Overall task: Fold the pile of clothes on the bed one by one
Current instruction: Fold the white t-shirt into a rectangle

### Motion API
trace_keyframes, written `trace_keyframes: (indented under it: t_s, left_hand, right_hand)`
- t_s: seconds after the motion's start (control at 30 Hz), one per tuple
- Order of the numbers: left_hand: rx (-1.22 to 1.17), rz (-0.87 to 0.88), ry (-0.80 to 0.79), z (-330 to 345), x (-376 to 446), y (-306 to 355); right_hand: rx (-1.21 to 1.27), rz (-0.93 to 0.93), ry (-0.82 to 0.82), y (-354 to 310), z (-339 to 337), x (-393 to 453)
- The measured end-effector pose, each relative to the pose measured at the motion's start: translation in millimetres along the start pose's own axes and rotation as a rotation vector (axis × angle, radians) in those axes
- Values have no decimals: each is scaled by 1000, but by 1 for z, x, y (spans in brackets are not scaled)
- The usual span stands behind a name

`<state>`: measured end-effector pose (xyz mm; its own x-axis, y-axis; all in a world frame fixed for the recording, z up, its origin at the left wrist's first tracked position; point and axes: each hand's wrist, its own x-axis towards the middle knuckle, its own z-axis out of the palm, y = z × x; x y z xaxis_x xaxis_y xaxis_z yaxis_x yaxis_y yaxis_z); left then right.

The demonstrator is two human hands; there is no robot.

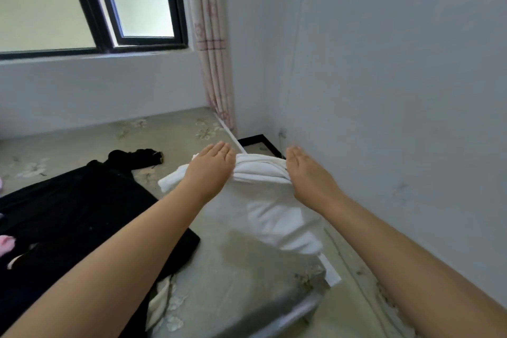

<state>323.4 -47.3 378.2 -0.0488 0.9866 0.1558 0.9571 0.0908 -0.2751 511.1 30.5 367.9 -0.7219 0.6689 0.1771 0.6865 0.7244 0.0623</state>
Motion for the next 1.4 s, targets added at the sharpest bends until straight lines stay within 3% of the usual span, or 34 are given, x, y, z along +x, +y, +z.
trace_keyframes:
  t_s: [0.27, 0.5, 0.67, 0.83, 1.03, 1.4]
  left_hand:
    - [-7, 143, 166, -58, 122, 138]
    - [-18, 167, 181, -67, 288, 246]
    - [-32, 132, 191, -72, 384, 271]
    - [24, 67, 191, -54, 474, 252]
    - [74, -24, 150, -1, 573, 183]
    - [70, -290, 60, 74, 698, 9]
  right_hand:
    - [-23, 191, 42, 175, -38, -44]
    - [-94, 235, 87, 361, -33, -10]
    - [-111, 213, 106, 446, -37, 46]
    - [-81, 161, 130, 501, -14, 132]
    - [-58, 13, 116, 529, 26, 282]
    - [35, -256, 113, 499, 74, 556]
